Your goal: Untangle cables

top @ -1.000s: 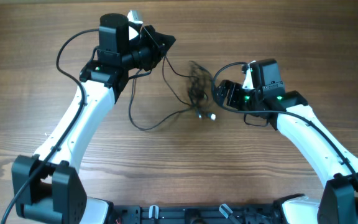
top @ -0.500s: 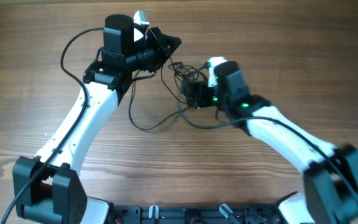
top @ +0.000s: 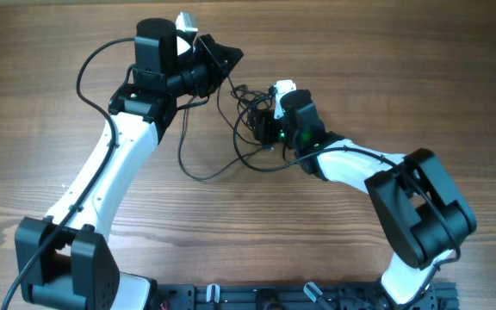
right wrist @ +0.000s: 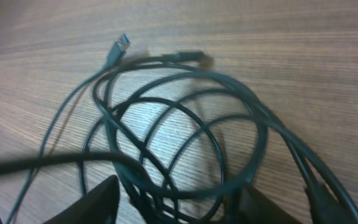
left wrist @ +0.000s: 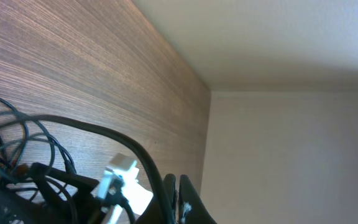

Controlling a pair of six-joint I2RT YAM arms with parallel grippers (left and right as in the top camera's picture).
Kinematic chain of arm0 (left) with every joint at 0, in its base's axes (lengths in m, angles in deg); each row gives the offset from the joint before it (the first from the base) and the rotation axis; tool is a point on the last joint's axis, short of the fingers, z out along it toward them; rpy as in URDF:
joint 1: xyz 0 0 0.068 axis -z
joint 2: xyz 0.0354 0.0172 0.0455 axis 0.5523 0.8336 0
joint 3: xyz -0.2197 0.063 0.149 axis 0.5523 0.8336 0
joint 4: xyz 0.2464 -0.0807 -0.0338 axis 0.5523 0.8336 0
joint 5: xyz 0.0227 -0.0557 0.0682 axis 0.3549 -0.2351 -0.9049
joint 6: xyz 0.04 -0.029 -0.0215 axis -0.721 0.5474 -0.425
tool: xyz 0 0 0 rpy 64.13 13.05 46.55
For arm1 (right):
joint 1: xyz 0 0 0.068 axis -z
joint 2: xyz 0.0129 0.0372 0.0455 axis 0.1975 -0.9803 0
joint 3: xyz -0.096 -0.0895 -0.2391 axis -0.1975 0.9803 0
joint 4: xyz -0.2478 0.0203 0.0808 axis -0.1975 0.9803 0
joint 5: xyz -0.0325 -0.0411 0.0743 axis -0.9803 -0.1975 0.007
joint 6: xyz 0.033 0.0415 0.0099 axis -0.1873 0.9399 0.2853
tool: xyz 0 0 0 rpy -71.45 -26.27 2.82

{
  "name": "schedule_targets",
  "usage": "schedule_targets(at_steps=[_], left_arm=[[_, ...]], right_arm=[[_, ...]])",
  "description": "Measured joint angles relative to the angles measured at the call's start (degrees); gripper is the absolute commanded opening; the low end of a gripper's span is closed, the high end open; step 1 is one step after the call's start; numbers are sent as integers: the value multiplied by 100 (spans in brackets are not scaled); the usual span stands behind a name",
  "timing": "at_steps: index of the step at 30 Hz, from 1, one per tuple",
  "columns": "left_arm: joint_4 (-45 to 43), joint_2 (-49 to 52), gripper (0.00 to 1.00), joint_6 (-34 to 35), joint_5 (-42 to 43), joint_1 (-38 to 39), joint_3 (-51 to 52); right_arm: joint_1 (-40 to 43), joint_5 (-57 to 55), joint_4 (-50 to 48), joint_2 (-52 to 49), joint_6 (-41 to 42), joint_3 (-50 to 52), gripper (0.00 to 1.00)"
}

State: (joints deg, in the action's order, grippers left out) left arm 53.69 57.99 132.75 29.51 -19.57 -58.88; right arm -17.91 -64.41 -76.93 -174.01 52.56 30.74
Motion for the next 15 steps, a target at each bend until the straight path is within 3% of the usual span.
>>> schedule_targets(at_steps=[5, 7, 11, 15], left_arm=[[-31, 0, 4, 0, -35, -48, 0], [-87, 0, 4, 0, -37, -160, 0], [-94, 0, 4, -2, -35, -476, 0], [-131, 0, 4, -144, -7, -776, 0]], right_arm=[[-20, 20, -2, -140, 149, 0, 20], [-20, 20, 4, -162, 168, 0, 4], [-17, 42, 70, -162, 232, 0, 5], [74, 197, 728, -13, 238, -15, 4]])
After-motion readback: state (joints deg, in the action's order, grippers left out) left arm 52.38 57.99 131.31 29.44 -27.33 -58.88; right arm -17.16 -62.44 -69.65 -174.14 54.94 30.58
